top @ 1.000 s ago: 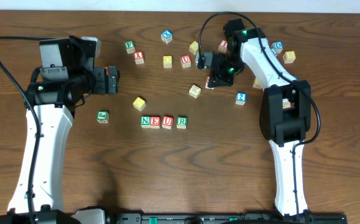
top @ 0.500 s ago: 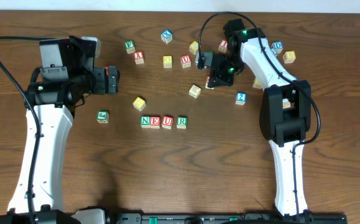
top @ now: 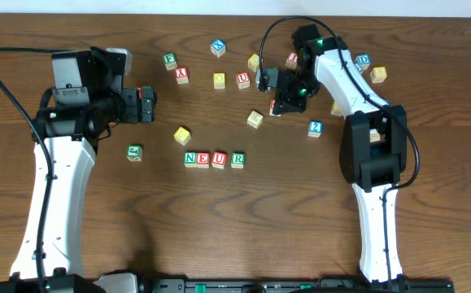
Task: Spell out NEURIPS
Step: 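Lift the red I block and carry it toward the R block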
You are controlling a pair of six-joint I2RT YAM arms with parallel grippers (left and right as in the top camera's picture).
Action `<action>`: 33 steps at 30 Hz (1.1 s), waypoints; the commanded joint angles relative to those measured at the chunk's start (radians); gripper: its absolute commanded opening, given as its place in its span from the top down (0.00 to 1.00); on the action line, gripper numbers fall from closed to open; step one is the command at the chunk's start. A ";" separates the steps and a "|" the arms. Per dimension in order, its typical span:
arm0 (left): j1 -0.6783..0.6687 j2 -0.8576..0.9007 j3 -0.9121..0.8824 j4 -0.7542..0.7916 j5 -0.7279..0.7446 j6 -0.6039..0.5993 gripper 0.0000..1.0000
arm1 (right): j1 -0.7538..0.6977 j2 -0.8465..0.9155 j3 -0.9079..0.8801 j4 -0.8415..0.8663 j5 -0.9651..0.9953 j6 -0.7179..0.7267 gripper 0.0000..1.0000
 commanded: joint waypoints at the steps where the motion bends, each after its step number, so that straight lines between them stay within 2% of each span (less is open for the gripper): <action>1: 0.003 -0.004 0.023 0.000 0.013 -0.002 0.02 | 0.000 0.014 0.002 -0.001 0.045 -0.029 0.78; 12: 0.003 -0.004 0.023 0.000 0.013 -0.002 0.02 | 0.003 0.014 0.002 0.001 0.075 -0.055 0.79; 21: 0.003 -0.004 0.023 0.000 0.013 -0.002 0.02 | 0.011 0.013 0.007 -0.010 0.089 -0.053 0.89; 33: 0.003 -0.004 0.023 0.000 0.013 -0.002 0.02 | 0.011 0.012 0.122 -0.098 0.089 -0.025 0.89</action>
